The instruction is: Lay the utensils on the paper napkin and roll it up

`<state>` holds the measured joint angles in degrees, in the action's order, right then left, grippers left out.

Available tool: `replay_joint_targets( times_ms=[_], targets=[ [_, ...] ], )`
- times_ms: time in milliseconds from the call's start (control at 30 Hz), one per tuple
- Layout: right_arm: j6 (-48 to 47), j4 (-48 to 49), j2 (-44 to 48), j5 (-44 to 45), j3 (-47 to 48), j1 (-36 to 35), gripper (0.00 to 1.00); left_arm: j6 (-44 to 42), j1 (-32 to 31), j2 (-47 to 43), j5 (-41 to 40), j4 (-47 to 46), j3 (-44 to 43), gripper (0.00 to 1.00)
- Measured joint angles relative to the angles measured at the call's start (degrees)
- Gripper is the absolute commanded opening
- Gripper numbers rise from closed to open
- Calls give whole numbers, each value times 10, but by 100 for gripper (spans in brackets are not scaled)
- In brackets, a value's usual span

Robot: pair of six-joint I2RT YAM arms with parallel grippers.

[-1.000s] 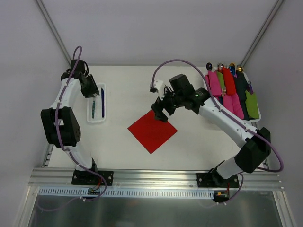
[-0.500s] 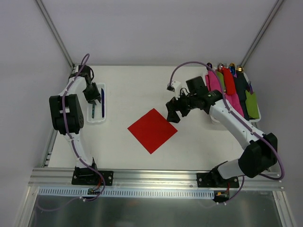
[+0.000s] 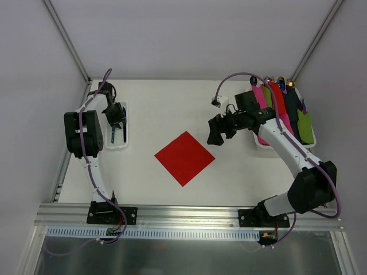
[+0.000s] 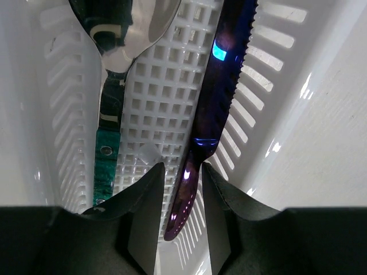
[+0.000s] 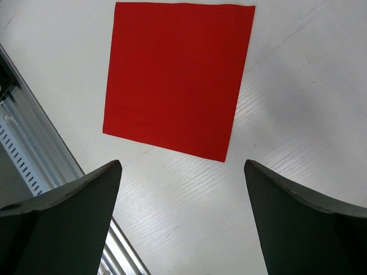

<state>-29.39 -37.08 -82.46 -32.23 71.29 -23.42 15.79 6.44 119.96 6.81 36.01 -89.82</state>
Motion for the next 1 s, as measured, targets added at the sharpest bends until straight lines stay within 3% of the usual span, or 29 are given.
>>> replay_joint_targets(
  times_ms=[233,300,633,767,1000],
  targets=[
    [0,0,-12,-14,0,20,92,0,-1,4,-14,0,-1,31],
    [0,0,-18,-17,0,23,92,0,-1,4,-22,2,-3,25],
    [3,5,-43,-39,0,30,92,-5,-21,17,-112,20,-26,18],
    [2,9,-43,-43,-8,35,92,-6,-25,23,-118,27,-34,1],
    [2,8,-43,-47,-26,49,92,-9,-26,21,-117,29,-36,0]
  ],
)
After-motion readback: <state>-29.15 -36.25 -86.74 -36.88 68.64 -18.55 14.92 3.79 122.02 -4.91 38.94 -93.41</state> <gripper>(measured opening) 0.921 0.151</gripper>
